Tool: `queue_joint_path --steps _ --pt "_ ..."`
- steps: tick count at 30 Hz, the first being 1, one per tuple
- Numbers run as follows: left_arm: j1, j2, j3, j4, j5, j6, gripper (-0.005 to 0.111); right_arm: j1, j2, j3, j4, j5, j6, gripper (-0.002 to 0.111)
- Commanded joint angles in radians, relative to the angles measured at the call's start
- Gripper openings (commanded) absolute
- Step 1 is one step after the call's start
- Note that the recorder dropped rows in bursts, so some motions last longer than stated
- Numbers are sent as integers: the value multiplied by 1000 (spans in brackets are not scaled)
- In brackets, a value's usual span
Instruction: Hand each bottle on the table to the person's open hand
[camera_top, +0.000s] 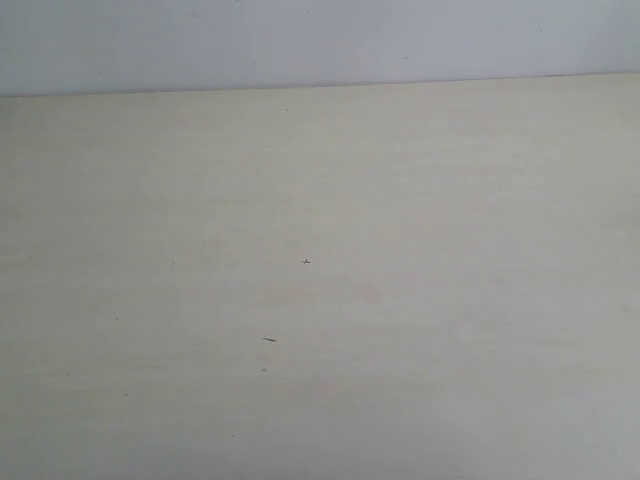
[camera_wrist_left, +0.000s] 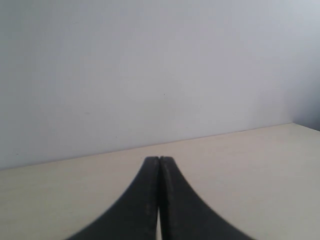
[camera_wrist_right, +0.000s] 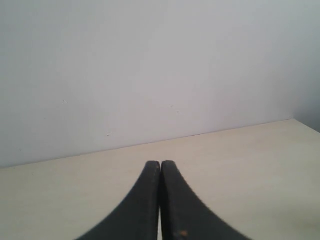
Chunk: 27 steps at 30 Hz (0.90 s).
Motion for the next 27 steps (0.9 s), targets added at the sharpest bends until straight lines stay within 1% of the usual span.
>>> queue_joint_path --steps 1,8,10,12,15,17,20,27 --pt "3 -5 3 1 1 -7 1 -9 -6 5 0 -2 -1 0" --pt "3 -5 3 1 3 -3 1 -9 -6 5 23 -2 -1 0" --pt "19 -5 3 1 1 -3 1 -9 -6 5 23 -2 -1 0" --pt "74 -5 3 1 -31 -17 1 -9 -6 5 23 -2 -1 0" --pt "185 -5 3 -5 -118 -20 1 -9 -6 5 23 -2 -1 0" --pt "227 -5 3 -5 -148 -20 1 -9 -6 5 23 -2 -1 0" --pt "241 -5 3 -5 -157 -20 1 -9 -6 5 23 -2 -1 0" --pt "241 -5 3 -5 -155 -18 1 -9 -6 5 23 -2 -1 0"
